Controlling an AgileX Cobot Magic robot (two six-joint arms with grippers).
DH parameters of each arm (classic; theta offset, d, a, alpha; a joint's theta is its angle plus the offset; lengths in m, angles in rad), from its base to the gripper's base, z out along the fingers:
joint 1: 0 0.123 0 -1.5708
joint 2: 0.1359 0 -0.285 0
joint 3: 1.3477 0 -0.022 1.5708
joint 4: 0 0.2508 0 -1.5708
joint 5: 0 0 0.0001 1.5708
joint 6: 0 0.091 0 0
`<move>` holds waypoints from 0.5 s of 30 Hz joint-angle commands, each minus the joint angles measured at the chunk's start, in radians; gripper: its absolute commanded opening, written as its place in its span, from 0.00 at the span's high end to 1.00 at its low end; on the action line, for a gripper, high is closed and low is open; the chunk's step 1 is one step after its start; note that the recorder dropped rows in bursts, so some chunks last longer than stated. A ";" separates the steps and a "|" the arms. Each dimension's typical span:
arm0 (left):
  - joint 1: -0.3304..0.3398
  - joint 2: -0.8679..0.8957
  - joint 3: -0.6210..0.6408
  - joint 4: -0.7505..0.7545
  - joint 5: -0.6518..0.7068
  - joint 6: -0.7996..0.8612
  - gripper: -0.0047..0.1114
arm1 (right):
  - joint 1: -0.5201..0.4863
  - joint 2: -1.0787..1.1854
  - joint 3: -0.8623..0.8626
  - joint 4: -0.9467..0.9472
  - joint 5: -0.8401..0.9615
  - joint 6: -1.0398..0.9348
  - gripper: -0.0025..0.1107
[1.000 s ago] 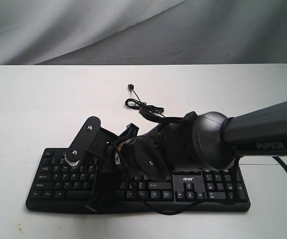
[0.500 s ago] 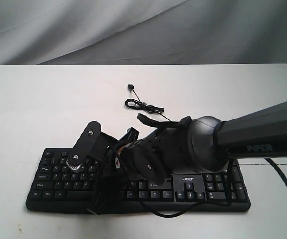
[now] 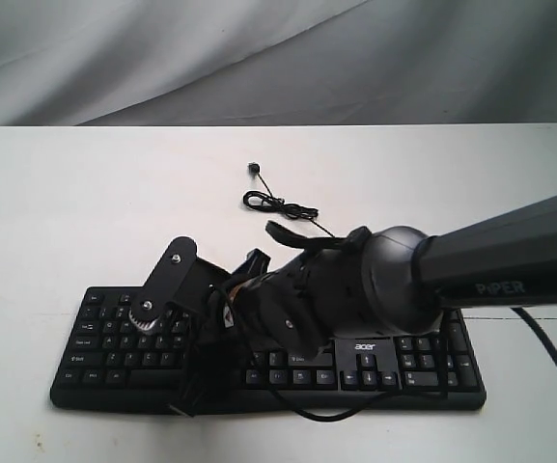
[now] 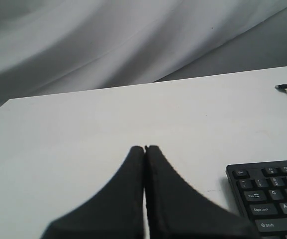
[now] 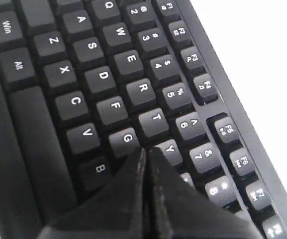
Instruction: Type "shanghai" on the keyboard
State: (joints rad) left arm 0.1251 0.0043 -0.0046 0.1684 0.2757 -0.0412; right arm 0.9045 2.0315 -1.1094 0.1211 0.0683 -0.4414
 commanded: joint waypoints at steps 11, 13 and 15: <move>-0.007 -0.004 0.005 -0.002 -0.010 -0.004 0.96 | 0.016 -0.026 -0.181 -0.059 0.112 0.000 0.98; -0.007 -0.004 0.005 -0.002 -0.010 -0.004 0.96 | 0.027 0.006 -0.235 -0.069 0.137 0.000 0.98; -0.007 -0.004 0.005 -0.002 -0.010 -0.004 0.96 | 0.051 0.054 -0.303 -0.069 0.157 0.000 0.98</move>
State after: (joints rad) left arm 0.1251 0.0043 -0.0046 0.1684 0.2757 -0.0412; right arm 0.9351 2.0468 -1.3553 0.0671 0.2027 -0.4414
